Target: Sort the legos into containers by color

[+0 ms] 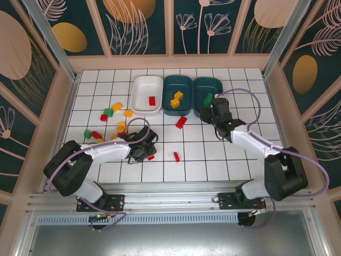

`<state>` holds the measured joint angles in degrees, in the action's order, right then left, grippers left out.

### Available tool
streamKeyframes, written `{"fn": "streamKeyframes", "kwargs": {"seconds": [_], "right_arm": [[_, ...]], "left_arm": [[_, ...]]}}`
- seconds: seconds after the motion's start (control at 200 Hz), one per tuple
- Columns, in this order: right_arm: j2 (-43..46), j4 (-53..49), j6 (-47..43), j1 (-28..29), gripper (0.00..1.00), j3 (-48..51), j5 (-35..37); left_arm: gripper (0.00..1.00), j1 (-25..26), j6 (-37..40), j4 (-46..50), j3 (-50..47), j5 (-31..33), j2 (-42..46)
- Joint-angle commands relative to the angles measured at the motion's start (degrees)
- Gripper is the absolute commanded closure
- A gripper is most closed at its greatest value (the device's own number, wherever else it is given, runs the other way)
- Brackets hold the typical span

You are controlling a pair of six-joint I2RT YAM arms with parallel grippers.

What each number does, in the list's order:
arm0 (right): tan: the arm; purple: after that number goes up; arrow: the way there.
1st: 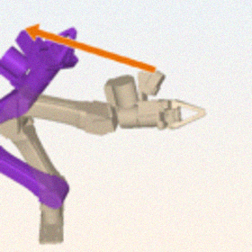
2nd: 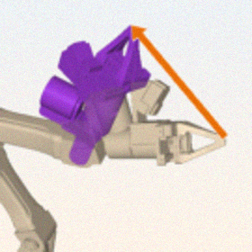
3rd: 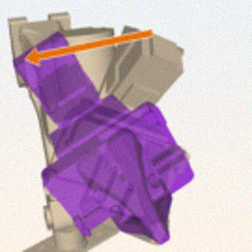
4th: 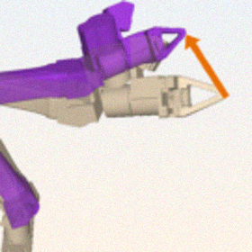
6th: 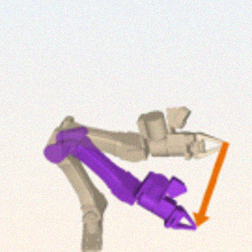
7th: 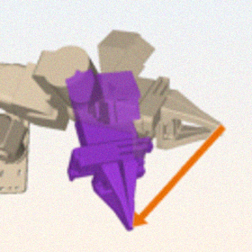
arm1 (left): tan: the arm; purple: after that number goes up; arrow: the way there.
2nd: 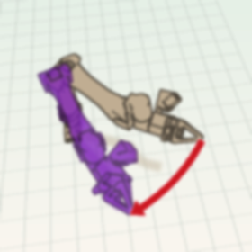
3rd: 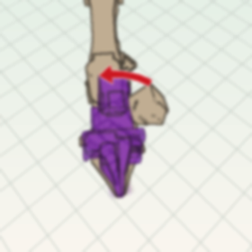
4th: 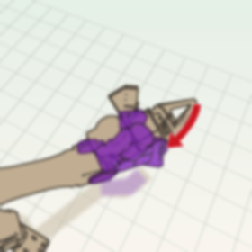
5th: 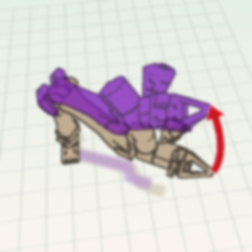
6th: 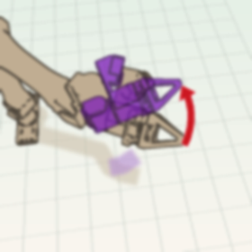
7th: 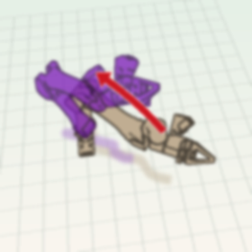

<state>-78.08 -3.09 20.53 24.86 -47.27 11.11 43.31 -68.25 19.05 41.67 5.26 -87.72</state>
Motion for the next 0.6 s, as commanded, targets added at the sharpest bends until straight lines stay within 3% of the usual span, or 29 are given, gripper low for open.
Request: {"fn": "streamKeyframes", "kwargs": {"seconds": [0.0, 0.175, 0.335, 0.505, 0.596], "right_arm": [[3.0, 1.6, 0.9, 0.2, 0.45, 1.6, 1.9], [4.4, 1.6, 0.7, 0.2, 0.45, 2.2, 1.7], [5.3, 2.1, 0.8, 0.3, 0.45, 2.8, 0.6], [5.7, 1.9, 1.4, 1.0, 0.46, 2.7, -0.3], [5.7, 1.5, 2.7, 2.7, 0.47, 2.5, 0.2]], "left_arm": [[0.52, 1.1, 1.2, -4.9, -0.5, -4.9, -4.4], [0.64, 1.1, 2.8, -4.0, 0.6, -3.6, -4.6], [0.67, 1.1, 6.2, -1.8, 3.6, -1.5, -2.1], [0.71, 0.9, 11.7, 2.1, 10.8, 4.7, 1.1], [0.72, -2.0, 16.0, 2.7, 17.7, 4.8, -0.5]]}}
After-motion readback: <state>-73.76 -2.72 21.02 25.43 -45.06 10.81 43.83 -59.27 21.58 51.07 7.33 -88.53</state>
